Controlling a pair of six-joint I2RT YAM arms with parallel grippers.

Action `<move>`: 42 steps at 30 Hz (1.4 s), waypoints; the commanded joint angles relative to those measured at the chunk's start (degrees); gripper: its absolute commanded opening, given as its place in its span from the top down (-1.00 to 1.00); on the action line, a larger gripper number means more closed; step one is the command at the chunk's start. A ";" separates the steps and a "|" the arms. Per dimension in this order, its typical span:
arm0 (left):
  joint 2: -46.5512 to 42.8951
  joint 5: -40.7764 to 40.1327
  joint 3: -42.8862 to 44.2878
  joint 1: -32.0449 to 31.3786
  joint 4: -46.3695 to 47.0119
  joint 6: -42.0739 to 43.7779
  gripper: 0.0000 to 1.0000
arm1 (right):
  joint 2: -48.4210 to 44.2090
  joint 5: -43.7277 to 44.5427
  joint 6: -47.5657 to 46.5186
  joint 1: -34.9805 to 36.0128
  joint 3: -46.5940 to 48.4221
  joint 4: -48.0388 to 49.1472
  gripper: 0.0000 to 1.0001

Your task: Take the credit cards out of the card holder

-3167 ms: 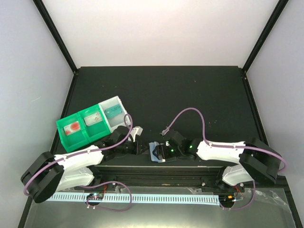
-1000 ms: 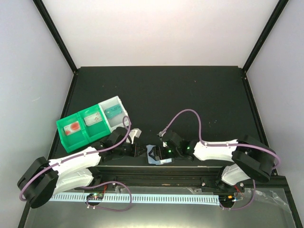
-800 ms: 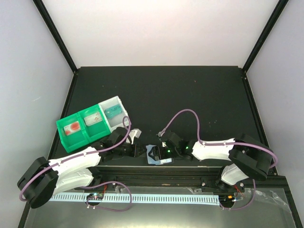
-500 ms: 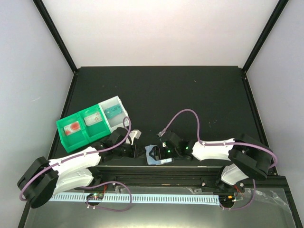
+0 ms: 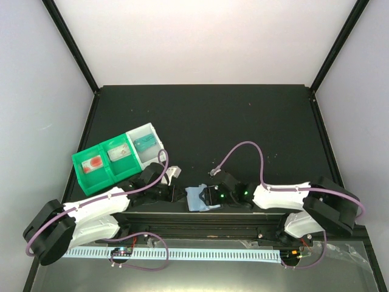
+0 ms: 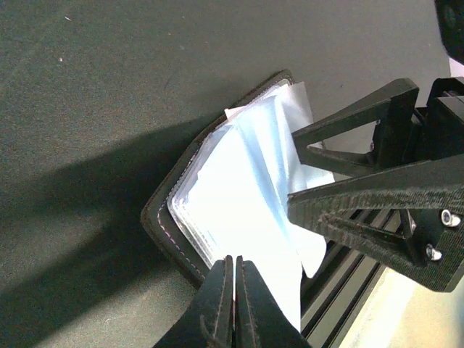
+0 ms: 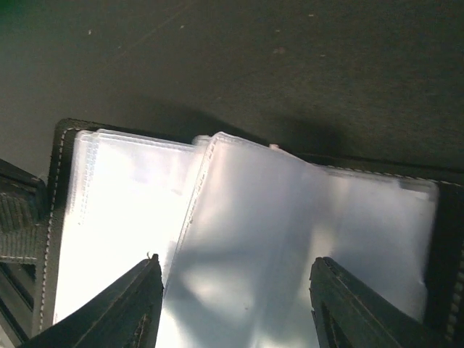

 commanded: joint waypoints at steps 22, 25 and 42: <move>0.08 -2.11 3.34 -0.14 -2.54 0.73 0.97 | -15.04 0.71 1.35 0.66 0.82 -5.41 -0.06; -0.37 -2.95 3.86 -0.10 -3.86 0.45 0.97 | -10.63 -0.05 1.36 1.49 2.66 -4.84 -0.14; -1.31 -0.92 4.58 -0.15 -3.32 1.44 0.97 | 4.57 -1.07 0.89 4.78 9.49 -4.19 -0.44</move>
